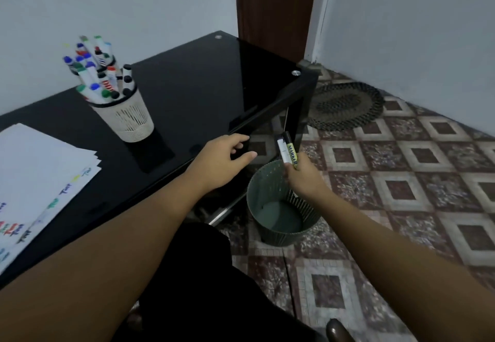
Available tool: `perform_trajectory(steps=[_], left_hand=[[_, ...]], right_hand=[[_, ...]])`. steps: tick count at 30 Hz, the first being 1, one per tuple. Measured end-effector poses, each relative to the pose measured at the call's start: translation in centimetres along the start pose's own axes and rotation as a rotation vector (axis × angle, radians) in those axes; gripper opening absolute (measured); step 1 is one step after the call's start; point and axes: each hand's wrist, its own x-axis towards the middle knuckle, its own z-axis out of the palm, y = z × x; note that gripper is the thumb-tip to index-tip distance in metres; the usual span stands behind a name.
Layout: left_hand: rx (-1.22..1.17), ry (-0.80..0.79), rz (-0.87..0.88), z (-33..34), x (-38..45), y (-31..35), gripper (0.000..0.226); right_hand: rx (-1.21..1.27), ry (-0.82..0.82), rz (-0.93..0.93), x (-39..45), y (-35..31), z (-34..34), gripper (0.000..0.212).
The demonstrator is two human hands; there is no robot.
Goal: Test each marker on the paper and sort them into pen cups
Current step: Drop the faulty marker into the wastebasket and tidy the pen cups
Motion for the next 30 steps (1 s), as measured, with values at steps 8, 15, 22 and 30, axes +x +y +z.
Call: perform_trajectory(steps=[8,15,22,30], left_hand=[[0.025,-0.04,0.013,1.3,1.8,0.9,0.052],[0.018,-0.024,0.008,1.1,1.5,0.3,0.049],[-0.055,0.104,-0.029,-1.6,-0.4,-0.8,0.035],[-0.033,0.38,-0.168,-8.4,-6.6,-4.3,0.024]], right_hand=[[-0.041,-0.026,0.091,1.1,2.4,-0.9,0.035],[-0.052,0.03,0.03,1.7,1.4,-1.0,0.031],[0.023,0.044,-0.215,1.1,-4.8,0.9,0.019],[0.114,-0.089,-0.458,-1.8,-14.5,6.5,0.008]])
